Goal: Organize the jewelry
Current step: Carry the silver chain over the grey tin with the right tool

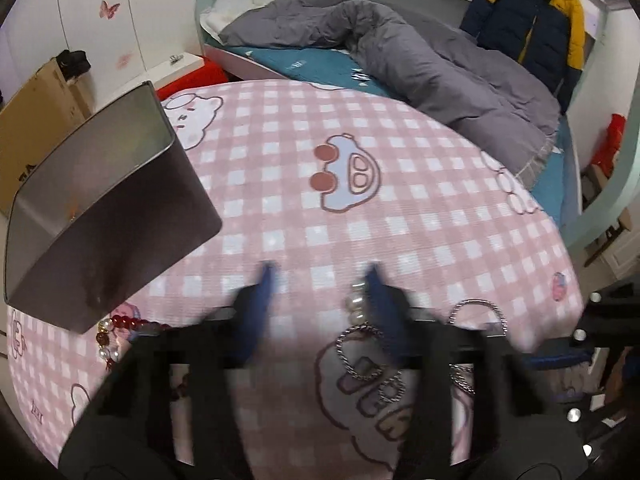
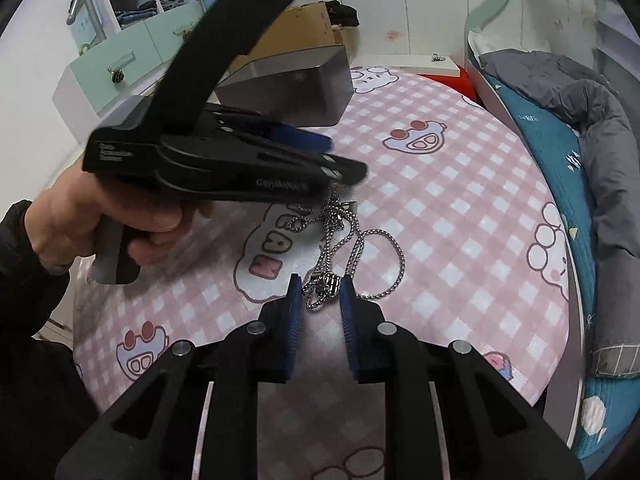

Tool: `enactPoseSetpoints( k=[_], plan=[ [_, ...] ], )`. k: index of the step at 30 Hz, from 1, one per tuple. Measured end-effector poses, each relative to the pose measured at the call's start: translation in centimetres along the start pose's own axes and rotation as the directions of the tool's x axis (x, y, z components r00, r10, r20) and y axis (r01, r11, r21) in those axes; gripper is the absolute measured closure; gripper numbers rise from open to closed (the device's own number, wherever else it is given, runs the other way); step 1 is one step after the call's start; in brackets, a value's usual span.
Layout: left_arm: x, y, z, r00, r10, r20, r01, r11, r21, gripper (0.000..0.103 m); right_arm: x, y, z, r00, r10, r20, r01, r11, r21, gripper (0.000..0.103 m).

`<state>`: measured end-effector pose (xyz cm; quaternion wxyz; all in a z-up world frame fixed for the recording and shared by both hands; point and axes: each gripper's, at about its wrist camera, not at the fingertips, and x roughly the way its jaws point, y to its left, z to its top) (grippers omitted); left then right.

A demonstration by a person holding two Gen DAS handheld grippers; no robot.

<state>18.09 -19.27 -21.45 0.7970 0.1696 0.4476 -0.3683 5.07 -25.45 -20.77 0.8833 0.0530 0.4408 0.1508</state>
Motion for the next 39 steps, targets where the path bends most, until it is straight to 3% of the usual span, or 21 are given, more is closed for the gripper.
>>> enactPoseSetpoints(
  k=[1, 3, 6, 11, 17, 22, 29, 39],
  plan=[
    [-0.1, 0.2, 0.0, 1.0, -0.018, -0.006, 0.018, 1.0, -0.013, 0.096, -0.1, 0.0, 0.0, 1.0, 0.002, 0.003, -0.002, 1.0, 0.0, 0.086],
    [-0.6, 0.4, -0.4, 0.997, -0.07, -0.013, 0.069, 0.997, -0.033, 0.096, -0.7, 0.1, 0.0, 1.0, 0.005, 0.012, -0.005, 1.0, 0.003, 0.086],
    [-2.2, 1.0, -0.6, 0.996, -0.093, 0.018, 0.094, 0.994, -0.065, 0.096, -1.7, 0.0, 0.7, 0.999, 0.016, 0.046, -0.016, 1.0, 0.016, 0.086],
    [-5.8, 3.6, -1.2, 0.992, -0.091, 0.084, 0.101, 0.986, -0.133, 0.096, -3.6, -0.7, 1.9, 0.995, 0.013, 0.1, -0.017, 0.999, 0.041, 0.086],
    [-9.4, 5.8, -1.3, 0.988, -0.052, 0.148, 0.078, 0.982, -0.173, 0.096, -5.4, -1.1, 4.1, 0.984, 0.048, 0.173, -0.057, 0.997, 0.048, 0.086],
    [-12.9, 7.2, -0.5, 0.976, 0.005, 0.218, 0.036, 0.982, -0.184, 0.096, -6.8, -0.1, 7.5, 0.969, 0.073, 0.234, -0.071, 0.997, -0.018, 0.086],
    [-16.8, 12.3, -0.6, 0.951, 0.135, 0.278, -0.048, 0.953, -0.3, 0.096, -8.8, -2.1, 11.2, 0.932, 0.103, 0.347, -0.116, 0.993, 0.018, 0.086],
    [-21.6, 13.2, 2.5, 0.911, 0.177, 0.373, -0.08, 0.962, -0.261, 0.096, -9.6, 0.4, 18.6, 0.903, 0.158, 0.4, -0.126, 0.987, -0.103, 0.086]
  ],
)
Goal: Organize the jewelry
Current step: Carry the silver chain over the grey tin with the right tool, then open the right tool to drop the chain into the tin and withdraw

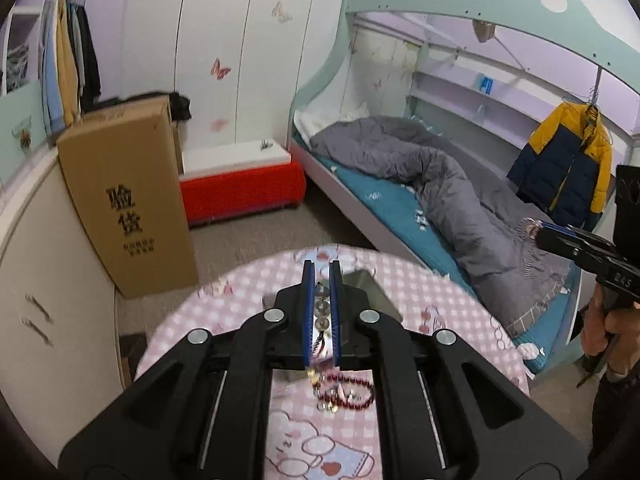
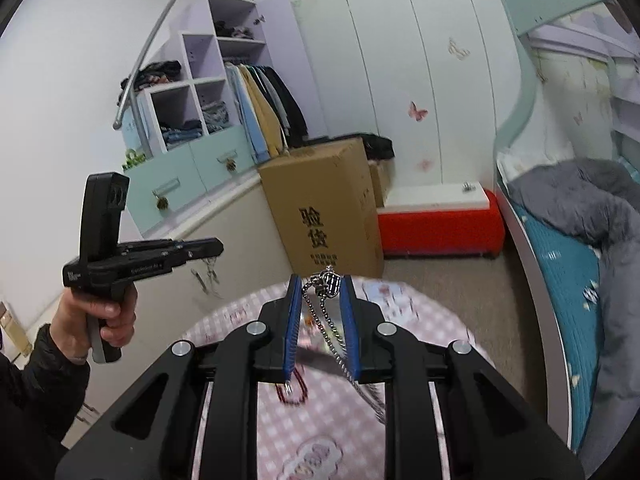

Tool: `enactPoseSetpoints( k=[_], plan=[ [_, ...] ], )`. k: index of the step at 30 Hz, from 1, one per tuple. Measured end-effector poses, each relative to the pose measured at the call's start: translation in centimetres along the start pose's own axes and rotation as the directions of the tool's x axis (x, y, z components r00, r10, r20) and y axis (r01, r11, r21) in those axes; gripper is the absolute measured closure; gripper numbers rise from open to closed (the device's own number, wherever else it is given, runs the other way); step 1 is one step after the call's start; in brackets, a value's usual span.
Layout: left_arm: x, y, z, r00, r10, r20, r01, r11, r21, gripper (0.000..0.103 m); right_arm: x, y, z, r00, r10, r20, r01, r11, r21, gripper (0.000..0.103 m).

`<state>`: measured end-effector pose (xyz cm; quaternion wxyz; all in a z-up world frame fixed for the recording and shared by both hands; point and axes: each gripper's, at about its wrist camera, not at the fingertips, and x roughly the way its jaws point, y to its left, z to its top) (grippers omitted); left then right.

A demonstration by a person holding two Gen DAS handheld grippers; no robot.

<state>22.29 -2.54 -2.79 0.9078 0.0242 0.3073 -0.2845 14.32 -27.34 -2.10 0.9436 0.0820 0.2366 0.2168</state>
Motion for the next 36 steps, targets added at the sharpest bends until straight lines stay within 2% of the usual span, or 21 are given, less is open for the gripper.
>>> enactPoseSetpoints(
  k=[11, 23, 36],
  plan=[
    [0.6, -1.3, 4.8, 0.999, -0.005, 0.05, 0.004, 0.999, 0.036, 0.096, 4.1, 2.2, 4.3, 0.992, 0.124, 0.002, -0.124, 0.991, -0.048, 0.086],
    [3.0, -1.1, 5.1, 1.0, -0.017, 0.014, 0.017, 1.0, 0.021, 0.096, 5.9, 1.6, 5.1, 0.989, 0.146, -0.027, -0.147, 0.988, -0.038, 0.086],
    [7.7, 0.4, 3.6, 0.995, -0.034, -0.094, 0.032, 0.999, -0.021, 0.096, 11.3, 0.2, 3.9, 0.979, 0.151, -0.139, -0.15, 0.989, 0.018, 0.085]
  ],
)
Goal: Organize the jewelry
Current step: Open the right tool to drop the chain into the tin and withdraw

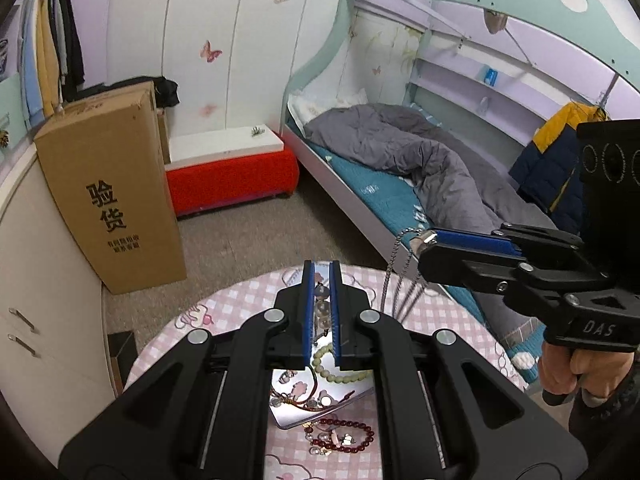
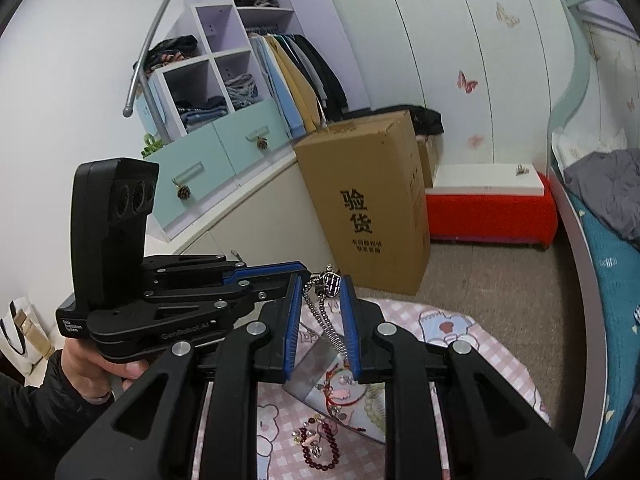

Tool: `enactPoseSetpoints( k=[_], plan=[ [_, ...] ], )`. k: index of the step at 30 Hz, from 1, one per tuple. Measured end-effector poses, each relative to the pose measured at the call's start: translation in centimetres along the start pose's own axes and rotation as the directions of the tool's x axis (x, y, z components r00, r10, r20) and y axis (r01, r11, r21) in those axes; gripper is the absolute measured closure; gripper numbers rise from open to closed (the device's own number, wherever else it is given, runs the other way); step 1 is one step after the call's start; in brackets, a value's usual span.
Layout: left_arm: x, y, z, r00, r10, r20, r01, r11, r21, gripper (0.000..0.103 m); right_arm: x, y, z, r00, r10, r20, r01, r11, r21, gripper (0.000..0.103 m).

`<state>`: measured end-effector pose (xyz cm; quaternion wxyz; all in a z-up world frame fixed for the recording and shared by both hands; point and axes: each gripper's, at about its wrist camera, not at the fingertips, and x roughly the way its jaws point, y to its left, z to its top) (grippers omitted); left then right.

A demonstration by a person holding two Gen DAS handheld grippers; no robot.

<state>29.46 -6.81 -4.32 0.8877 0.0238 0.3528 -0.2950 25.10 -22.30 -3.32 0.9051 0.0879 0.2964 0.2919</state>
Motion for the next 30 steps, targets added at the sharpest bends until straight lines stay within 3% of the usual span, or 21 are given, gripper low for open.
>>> enactPoseSetpoints(
  k=[5, 6, 7, 8, 9, 17, 23, 30],
  plan=[
    [2.4, 0.0, -1.2, 0.992, 0.071, -0.102, -0.068, 0.997, 0.025, 0.095, 1.3, -1.7, -1.3, 0.998, -0.023, -0.06, 0.027, 0.998, 0.063, 0.081],
    [2.7, 0.2, -1.4, 0.989, 0.089, -0.115, -0.088, 0.996, 0.02, 0.086, 1.6, -2.3, -1.7, 0.996, -0.038, -0.076, 0.044, 0.995, 0.086, 0.06],
    [3.1, 0.5, -1.7, 0.983, 0.12, -0.136, -0.12, 0.993, 0.006, 0.052, 1.7, -2.6, -1.9, 0.995, -0.058, -0.085, 0.067, 0.993, 0.101, 0.042],
    [3.0, 0.9, -1.8, 0.979, 0.152, -0.139, -0.154, 0.988, -0.006, 0.029, 1.5, -3.0, -2.1, 0.991, -0.107, -0.082, 0.116, 0.987, 0.115, 0.011],
    [2.6, 1.2, -1.9, 0.971, 0.205, -0.121, -0.209, 0.978, -0.02, 0.006, 1.2, -3.2, -2.3, 0.989, -0.132, -0.073, 0.14, 0.983, 0.118, 0.007],
    [-1.3, 2.5, -2.7, 0.948, 0.32, -0.006, -0.319, 0.943, -0.093, 0.006, -1.6, -3.8, -3.5, 0.97, -0.243, -0.012, 0.242, 0.959, 0.149, 0.007],
    [-4.1, 2.9, -4.9, 0.941, 0.321, 0.107, -0.3, 0.938, -0.174, 0.006, -2.5, -2.8, -4.5, 0.963, -0.27, 0.022, 0.265, 0.954, 0.138, 0.007],
    [-6.8, 1.7, -7.3, 0.907, 0.382, 0.177, -0.355, 0.92, -0.164, 0.006, -4.2, -0.4, -5.5, 0.948, -0.31, 0.073, 0.3, 0.946, 0.122, 0.007]
  ],
)
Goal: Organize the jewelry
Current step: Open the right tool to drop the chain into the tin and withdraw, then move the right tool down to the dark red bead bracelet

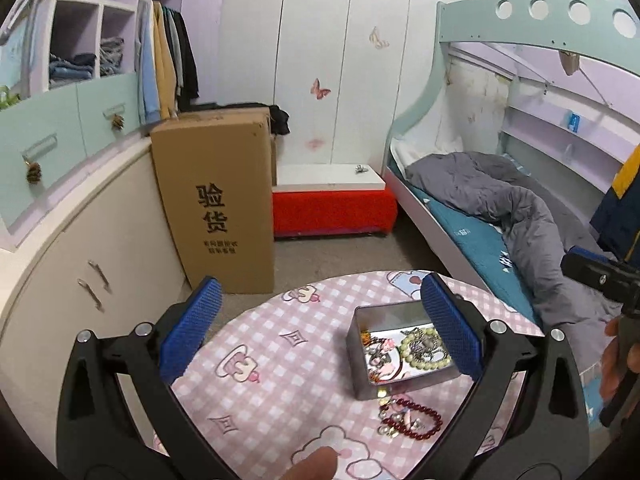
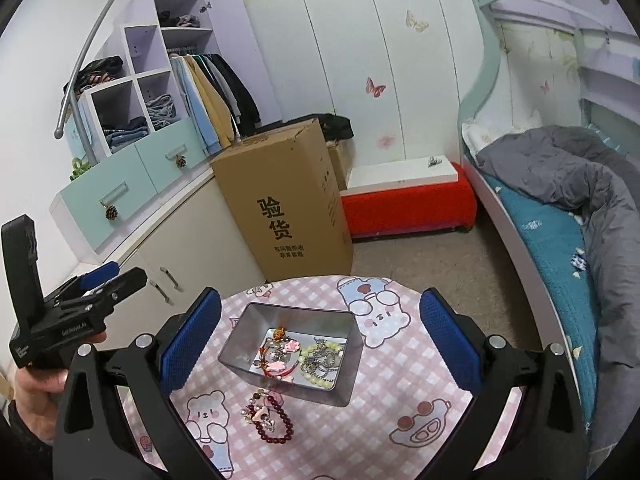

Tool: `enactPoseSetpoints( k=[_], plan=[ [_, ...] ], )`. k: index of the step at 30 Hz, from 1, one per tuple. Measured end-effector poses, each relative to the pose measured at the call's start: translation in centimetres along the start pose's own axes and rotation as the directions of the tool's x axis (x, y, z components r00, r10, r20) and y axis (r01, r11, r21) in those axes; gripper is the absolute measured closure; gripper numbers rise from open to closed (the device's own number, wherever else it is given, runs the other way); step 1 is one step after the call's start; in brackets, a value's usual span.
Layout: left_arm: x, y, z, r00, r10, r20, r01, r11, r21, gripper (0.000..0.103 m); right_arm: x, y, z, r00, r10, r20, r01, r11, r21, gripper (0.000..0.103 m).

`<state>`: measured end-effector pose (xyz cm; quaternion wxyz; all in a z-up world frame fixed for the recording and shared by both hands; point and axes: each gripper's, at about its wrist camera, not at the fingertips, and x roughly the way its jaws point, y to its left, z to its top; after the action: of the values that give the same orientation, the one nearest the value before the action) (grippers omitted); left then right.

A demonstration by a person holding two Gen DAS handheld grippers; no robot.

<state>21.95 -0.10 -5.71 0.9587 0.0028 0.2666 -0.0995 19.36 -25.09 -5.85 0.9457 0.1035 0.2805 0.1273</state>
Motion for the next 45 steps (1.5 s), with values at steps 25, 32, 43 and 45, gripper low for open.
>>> enactPoseSetpoints(
  k=[25, 32, 43, 45],
  plan=[
    [-1.6, 1.5, -10.1, 0.986, 0.029, -0.162, -0.031, 0.999, -0.014, 0.006, 1.1, 3.9, -10.4, 0.987, -0.03, -0.156, 0.02, 0.998, -0.068, 0.007],
    [0.5, 1.4, -11.7, 0.973, 0.034, -0.228, -0.041, 0.999, -0.026, 0.006, 5.3, 5.5, -12.0, 0.959, 0.079, -0.274, -0.107, 0.99, -0.088, 0.044],
    [1.8, 2.0, -13.1, 0.962, 0.026, -0.273, -0.036, 0.999, -0.034, 0.006, 10.0, 7.1, -13.3, 0.927, 0.105, -0.361, -0.166, 0.976, -0.143, 0.069],
    [2.0, 1.8, -13.2, 0.96, 0.019, -0.281, -0.028, 0.999, -0.031, 0.006, 10.7, 7.0, -13.7, 0.922, 0.094, -0.375, -0.161, 0.975, -0.151, 0.083]
  ],
)
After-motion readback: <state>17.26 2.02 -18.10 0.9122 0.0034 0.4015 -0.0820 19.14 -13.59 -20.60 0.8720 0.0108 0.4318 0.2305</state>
